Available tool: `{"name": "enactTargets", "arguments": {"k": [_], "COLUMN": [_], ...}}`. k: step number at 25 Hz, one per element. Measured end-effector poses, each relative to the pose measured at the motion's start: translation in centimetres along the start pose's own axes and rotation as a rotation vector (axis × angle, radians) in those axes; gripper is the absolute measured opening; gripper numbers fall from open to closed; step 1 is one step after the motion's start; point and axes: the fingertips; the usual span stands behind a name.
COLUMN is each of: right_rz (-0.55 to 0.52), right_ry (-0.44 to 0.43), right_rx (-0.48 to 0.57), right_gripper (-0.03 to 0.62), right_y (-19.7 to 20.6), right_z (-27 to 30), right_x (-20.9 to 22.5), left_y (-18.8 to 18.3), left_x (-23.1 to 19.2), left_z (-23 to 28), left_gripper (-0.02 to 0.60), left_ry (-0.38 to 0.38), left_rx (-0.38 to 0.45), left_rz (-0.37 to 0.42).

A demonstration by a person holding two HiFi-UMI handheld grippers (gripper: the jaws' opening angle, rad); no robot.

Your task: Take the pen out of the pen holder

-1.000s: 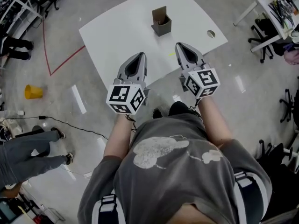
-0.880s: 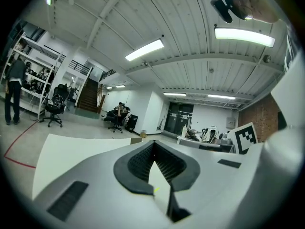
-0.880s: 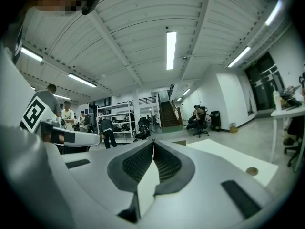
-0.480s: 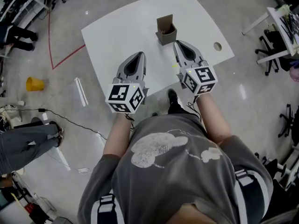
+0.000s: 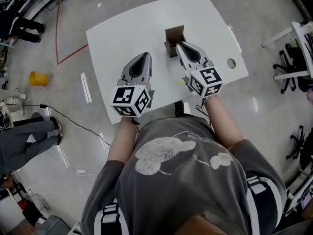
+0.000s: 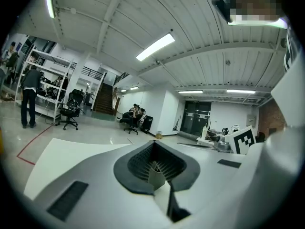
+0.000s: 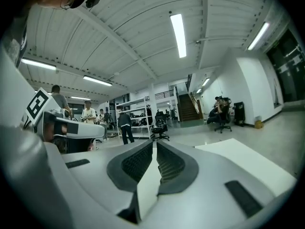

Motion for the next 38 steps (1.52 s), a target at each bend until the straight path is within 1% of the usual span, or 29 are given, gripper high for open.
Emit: {"name": "enactTargets", "arguments": {"k": [2,3,4,5,7,11,19,26,33,35,38], "right_rz": [-0.007,-0.006,-0.003,-0.001,-0.012,-0.025,-0.049,-0.085,-0.105,-0.112,-0.127], "right_ry": [-0.033,-0.055,-0.077,-0.096,-0.118,-0.159,-0.222,-0.238,-0.255,-0.254,-0.249], "right_rx": [-0.019,-0.03,-0.043,-0.058,-0.088,-0.143,-0.214,-0.238,-0.261,-0.254,-0.25], "right_gripper": [0.009,0.031,0.082,0.097,0.097,0.127,0.129,0.129,0.126,0.091,0.087], "right_y": [0.4,0.7,1.1,1.4,2.2,3.5,6.1,6.8,7.2,7.0,6.7], "right_z": [0.8,1.3,1.7,2.0,2.7,4.0,5.3,5.9,6.4,6.3,6.4], "right_x": [0.3,0.3,0.3,0.3,0.3,0.5,0.7,1.1,1.4,1.4,1.2], "left_y": [0.1,0.1,0.2,0.2,0.2,0.4,1.3,1.9,2.2,2.4,2.5], "left_x": [-0.3,-0.4,-0.5,-0.6,-0.9,-1.1,-1.5,-1.4,-1.5,-1.2,-1.1], "left_z": [0.8,1.1,1.5,1.8,2.3,3.2,3.8,3.5,3.8,3.8,3.6], "left_gripper": [0.008,0.008,0.008,0.008,0.008,0.008,0.008,0.008,0.008,0.008,0.008], "left_ry": [-0.017,-0.025,-0.034,-0.042,-0.061,-0.092,-0.157,-0.198,-0.217,-0.218,-0.218], "left_rx": [0.0,-0.001,-0.001,-0.001,-0.001,-0.004,-0.011,-0.013,-0.013,-0.013,-0.014], "left_rz": [-0.002,-0.003,-0.004,-0.006,-0.01,-0.013,-0.027,-0.033,-0.033,-0.032,-0.034]}}
Point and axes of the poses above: the fingertips, and each gripper's own axes: z forward along the fingers, x to its right, y out of its underside, and after that the axes turned 4 degrees about -y, right-handed
